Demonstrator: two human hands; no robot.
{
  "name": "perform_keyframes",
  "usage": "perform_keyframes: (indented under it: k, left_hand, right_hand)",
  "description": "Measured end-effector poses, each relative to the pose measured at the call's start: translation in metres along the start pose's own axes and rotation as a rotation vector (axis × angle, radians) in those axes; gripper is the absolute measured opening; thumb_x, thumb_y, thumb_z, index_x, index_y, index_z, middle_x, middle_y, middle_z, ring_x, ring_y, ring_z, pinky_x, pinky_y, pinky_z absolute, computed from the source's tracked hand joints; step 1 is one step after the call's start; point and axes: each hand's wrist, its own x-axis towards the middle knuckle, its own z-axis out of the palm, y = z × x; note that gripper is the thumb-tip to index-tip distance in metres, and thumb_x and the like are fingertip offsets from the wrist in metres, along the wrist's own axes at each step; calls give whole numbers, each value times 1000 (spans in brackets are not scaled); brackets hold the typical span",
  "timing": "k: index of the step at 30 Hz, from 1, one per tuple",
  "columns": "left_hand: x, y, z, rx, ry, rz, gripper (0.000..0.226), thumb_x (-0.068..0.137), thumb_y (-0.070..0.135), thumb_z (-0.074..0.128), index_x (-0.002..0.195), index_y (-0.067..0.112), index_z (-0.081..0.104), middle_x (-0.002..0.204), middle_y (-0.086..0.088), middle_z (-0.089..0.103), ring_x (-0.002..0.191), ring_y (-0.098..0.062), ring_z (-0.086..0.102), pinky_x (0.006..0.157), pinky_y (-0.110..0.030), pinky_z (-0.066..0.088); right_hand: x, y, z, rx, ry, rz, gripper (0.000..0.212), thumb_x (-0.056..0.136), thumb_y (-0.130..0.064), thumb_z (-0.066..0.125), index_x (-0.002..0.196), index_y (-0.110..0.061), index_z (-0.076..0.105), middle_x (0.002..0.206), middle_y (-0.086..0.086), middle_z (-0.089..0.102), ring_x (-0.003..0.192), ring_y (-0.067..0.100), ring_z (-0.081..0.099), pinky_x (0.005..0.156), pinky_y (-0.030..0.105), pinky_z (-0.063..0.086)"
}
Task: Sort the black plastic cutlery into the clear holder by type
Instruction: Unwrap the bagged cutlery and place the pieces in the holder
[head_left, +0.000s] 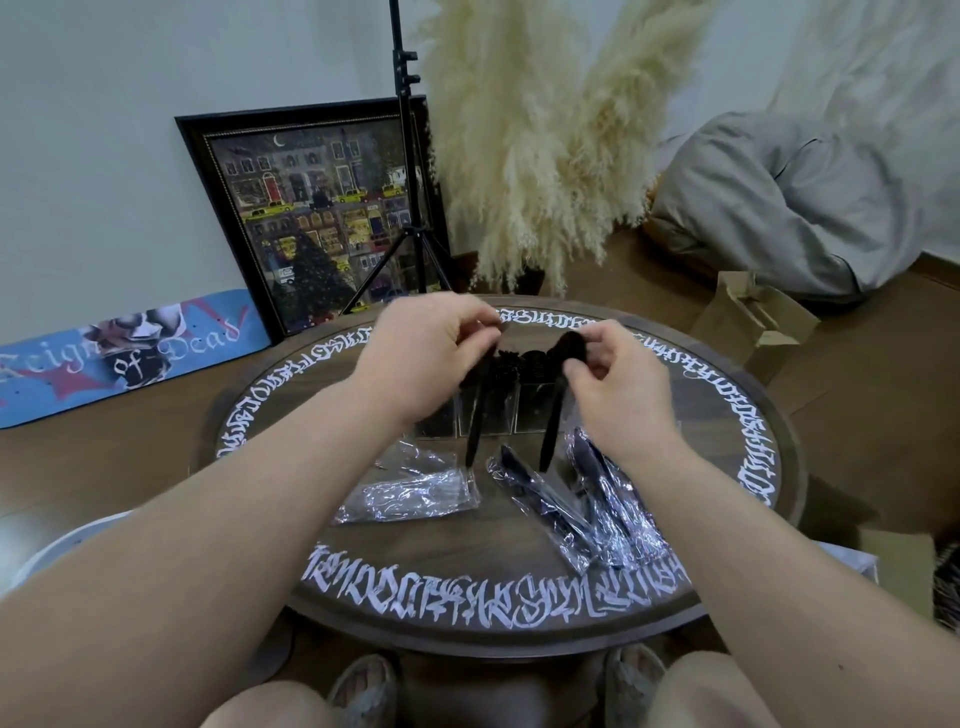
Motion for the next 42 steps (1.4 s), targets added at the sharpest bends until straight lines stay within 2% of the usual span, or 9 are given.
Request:
perform_keyframes:
  k: [4, 8, 13, 17, 21, 28, 35, 39, 42]
  left_hand:
    - [21, -14, -6, 51, 184, -72, 11, 88, 21, 65, 93, 12, 70, 84, -2, 71, 77, -21, 66, 76, -38, 55]
    - [33, -21, 3, 101, 185, -86, 11, 88, 18, 63, 91, 9, 68, 83, -6, 70, 76, -26, 65, 74, -41, 54]
    - [31, -28, 28, 174, 15, -142, 14, 92, 21, 59, 95, 11, 68, 90, -4, 70, 83, -24, 65, 79, -38, 53]
    - [25, -35, 54, 278, -270, -185, 20, 95, 30, 52, 106, 18, 63, 100, -2, 69, 94, -25, 62, 76, -33, 48]
    - [22, -40, 69, 338, -454, -167, 32, 99, 34, 43, 126, 23, 55, 119, -2, 64, 108, -25, 57, 84, -35, 48]
    - [19, -42, 73, 365, -492, -165, 48, 95, 56, 38, 131, 27, 50, 122, 2, 58, 107, -21, 58, 78, -33, 47]
    - [14, -45, 74, 344, -484, -157, 50, 95, 56, 38, 135, 27, 48, 128, 3, 58, 113, -21, 56, 85, -37, 50]
    - [14, -47, 75, 344, -489, -156, 50, 95, 56, 37, 136, 28, 47, 129, 2, 57, 116, -21, 54, 88, -39, 49]
    - [14, -46, 75, 357, -485, -149, 49, 96, 54, 37, 136, 28, 47, 128, 2, 58, 117, -22, 52, 89, -38, 48]
  right_hand:
    - [7, 5, -12, 45, 66, 16, 24, 91, -11, 57, 78, -31, 57, 77, -9, 67, 78, 16, 62, 74, 33, 50]
    - [10, 8, -16, 50, 103, -9, 26, 90, -11, 59, 78, -34, 60, 81, -4, 69, 81, 20, 66, 81, 40, 54]
    - [9, 19, -16, -1, 96, -50, 28, 90, -11, 60, 80, -37, 55, 72, -13, 60, 66, 2, 54, 63, 8, 41]
    - [11, 25, -16, -54, 128, -153, 24, 90, -9, 60, 95, -33, 57, 72, -18, 58, 68, -2, 54, 67, 7, 40]
    - [30, 21, -19, -74, 221, -288, 14, 91, -15, 57, 99, -19, 68, 72, -7, 64, 70, 18, 65, 72, 37, 53]
    - [83, 1, -26, -54, 405, -412, 19, 89, -17, 58, 99, -11, 73, 77, -9, 64, 66, -5, 56, 69, 6, 41]
    - [87, 23, 8, -347, 117, -300, 24, 96, -21, 52, 111, -18, 71, 102, 0, 73, 95, 22, 65, 83, 29, 45]
    - [87, 38, 21, -668, -237, -223, 34, 99, -19, 39, 123, -24, 63, 130, 2, 57, 116, 28, 46, 95, 34, 39]
    - [86, 41, 24, -743, -358, -182, 41, 98, -15, 37, 130, -30, 57, 142, -3, 42, 122, 26, 33, 103, 36, 33]
